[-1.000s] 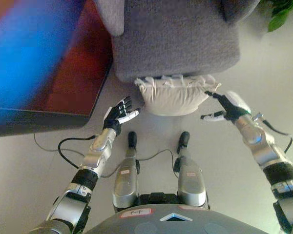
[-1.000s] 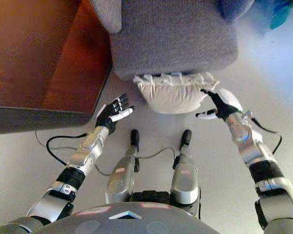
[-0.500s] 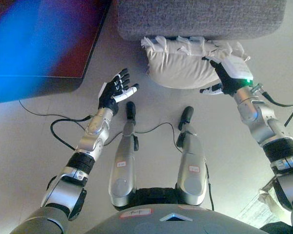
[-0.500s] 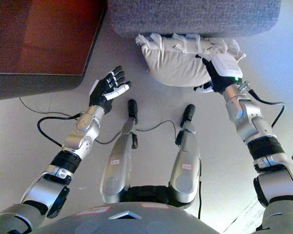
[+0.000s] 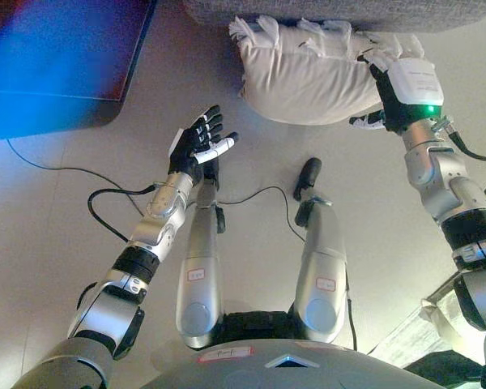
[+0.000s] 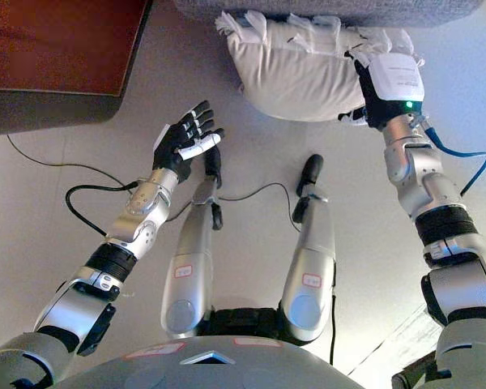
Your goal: Pick up the pillow and put it on the sofa.
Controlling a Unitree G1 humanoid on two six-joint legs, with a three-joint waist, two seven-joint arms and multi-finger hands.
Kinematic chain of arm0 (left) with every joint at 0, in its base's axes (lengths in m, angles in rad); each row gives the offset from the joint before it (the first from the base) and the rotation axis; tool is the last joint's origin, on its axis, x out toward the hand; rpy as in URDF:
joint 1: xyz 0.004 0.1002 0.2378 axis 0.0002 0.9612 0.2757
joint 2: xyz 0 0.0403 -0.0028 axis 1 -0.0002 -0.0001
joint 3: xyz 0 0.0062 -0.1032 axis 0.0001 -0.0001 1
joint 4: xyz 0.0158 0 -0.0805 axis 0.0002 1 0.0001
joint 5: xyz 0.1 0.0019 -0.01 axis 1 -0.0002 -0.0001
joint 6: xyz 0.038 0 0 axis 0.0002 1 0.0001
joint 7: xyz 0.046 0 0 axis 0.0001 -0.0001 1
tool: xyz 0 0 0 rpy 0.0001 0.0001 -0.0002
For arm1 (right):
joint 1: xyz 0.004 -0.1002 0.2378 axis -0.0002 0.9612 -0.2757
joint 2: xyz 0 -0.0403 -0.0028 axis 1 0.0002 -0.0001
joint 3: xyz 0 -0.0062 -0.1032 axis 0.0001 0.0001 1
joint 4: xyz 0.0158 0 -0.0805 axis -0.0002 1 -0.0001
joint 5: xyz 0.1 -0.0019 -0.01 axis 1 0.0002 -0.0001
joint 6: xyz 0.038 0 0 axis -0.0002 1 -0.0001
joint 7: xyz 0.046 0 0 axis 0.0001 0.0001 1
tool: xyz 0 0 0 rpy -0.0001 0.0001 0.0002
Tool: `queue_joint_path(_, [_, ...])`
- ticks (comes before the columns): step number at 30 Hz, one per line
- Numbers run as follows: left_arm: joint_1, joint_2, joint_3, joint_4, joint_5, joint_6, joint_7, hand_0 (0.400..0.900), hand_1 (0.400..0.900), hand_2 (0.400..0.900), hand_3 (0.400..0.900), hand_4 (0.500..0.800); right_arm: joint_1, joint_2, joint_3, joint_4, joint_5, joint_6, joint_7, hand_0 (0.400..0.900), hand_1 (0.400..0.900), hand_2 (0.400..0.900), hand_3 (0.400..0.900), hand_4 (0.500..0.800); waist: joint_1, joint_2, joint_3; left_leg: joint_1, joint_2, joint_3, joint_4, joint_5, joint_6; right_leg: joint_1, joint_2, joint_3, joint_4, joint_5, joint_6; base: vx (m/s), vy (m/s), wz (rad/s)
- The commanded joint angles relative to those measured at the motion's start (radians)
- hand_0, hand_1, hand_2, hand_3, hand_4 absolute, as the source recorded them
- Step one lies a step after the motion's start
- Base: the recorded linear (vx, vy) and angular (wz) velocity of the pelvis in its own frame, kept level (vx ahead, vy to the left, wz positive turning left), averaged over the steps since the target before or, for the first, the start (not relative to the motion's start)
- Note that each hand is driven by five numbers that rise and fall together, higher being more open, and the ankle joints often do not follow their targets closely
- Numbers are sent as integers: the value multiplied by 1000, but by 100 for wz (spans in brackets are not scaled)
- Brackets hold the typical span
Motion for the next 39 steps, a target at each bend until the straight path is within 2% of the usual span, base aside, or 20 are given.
queue_joint_path(1, [4, 12, 4, -96, -16, -91, 6, 900, 900, 900, 900, 800, -72, -57, -29, -29, 26, 0, -71, 900, 900, 900, 900, 800, 10, -2, -20, -38, 52, -9, 212, -208, -39, -58, -9, 38, 25, 47, 69, 0, 0, 0])
queue_joint_path(13, [-6, 40, -17, -151, -43, -104, 12, 900, 900, 900, 900, 800, -196, -99, 11, 21, 10, 24, -123, 900, 900, 900, 900, 800, 27, 4, -16, -182, 37, -32, 316, -240, -31, -189, -13, 55, 129, 1, 65, 11, 5, 2])
queue_joint_path(16, [-13, 52, -30, -167, -63, -108, 24, 900, 900, 900, 900, 800, -298, -105, 57, 100, 51, 36, -124, 900, 900, 900, 900, 800, 42, 1, -13, -259, 33, -44, 387, -263, -30, -256, -15, 57, 198, -26, 58, 27, -7, 9])
queue_joint_path(17, [-15, 52, -35, -167, -64, -107, 27, 900, 900, 900, 900, 800, -323, -106, 70, 128, 63, 39, -123, 900, 900, 900, 900, 800, 47, 2, -16, -262, 39, -46, 410, -302, -34, -262, -13, 60, 229, -63, 66, 98, -16, 3])
queue_joint_path(18, [-15, 54, -39, -169, -67, -108, 30, 900, 900, 900, 900, 800, -354, -115, 88, 154, 72, 41, -123, 900, 900, 900, 900, 800, 52, 1, -15, -281, 36, -49, 433, -308, -34, -278, -14, 61, 250, -70, 64, 100, -7, 2])
queue_joint_path(27, [-12, 71, -79, -211, -104, -106, 26, 900, 900, 900, 900, 800, -551, -128, 234, 352, 153, 43, -112, 900, 900, 900, 900, 800, 82, 8, -11, -394, 18, -64, 516, -324, -38, -393, -23, 72, 333, -97, 55, 0, 3, 1])
queue_joint_path(31, [-2, 78, -102, -224, -111, -95, 12, 900, 900, 900, 900, 800, -610, -111, 301, 418, 205, 30, -56, 900, 900, 900, 900, 800, 91, 4, -13, -441, 7, -73, 545, -324, -41, -442, -24, 77, 364, -103, 51, 0, 0, 0])
queue_joint_path(32, [3, 79, -98, -223, -114, -95, 10, 900, 900, 900, 900, 800, -616, -106, 307, 410, 240, 21, -13, 900, 900, 900, 900, 800, 89, -1, -13, -447, 8, -76, 549, -324, -43, -450, -23, 77, 368, -104, 50, 0, 0, 0])
queue_joint_path(37, [11, 76, -93, -212, -111, -82, 4, 900, 900, 900, 900, 800, -661, -105, 339, 368, 367, -23, 46, 900, 900, 900, 900, 800, 86, -18, -19, -464, 7, -84, 554, -320, -48, -468, -22, 75, 375, -101, 48, 0, 0, 0])
queue_joint_path(38, [11, 76, -93, -212, -111, -82, 4, 900, 900, 900, 900, 800, -661, -105, 338, 367, 368, -23, 47, 639, 639, 639, 639, 644, 86, -19, -19, -464, 7, -84, 553, -319, -48, -468, -22, 75, 375, -101, 48, 0, 0, 0])
queue_joint_path(39, [11, 78, -90, -211, -113, -79, 1, 900, 900, 900, 900, 800, -676, -104, 348, 360, 383, -24, 66, 490, 490, 490, 490, 554, 85, -22, -20, -465, 8, -84, 550, -318, -51, -466, -22, 73, 371, -101, 48, 2, -17, 3])
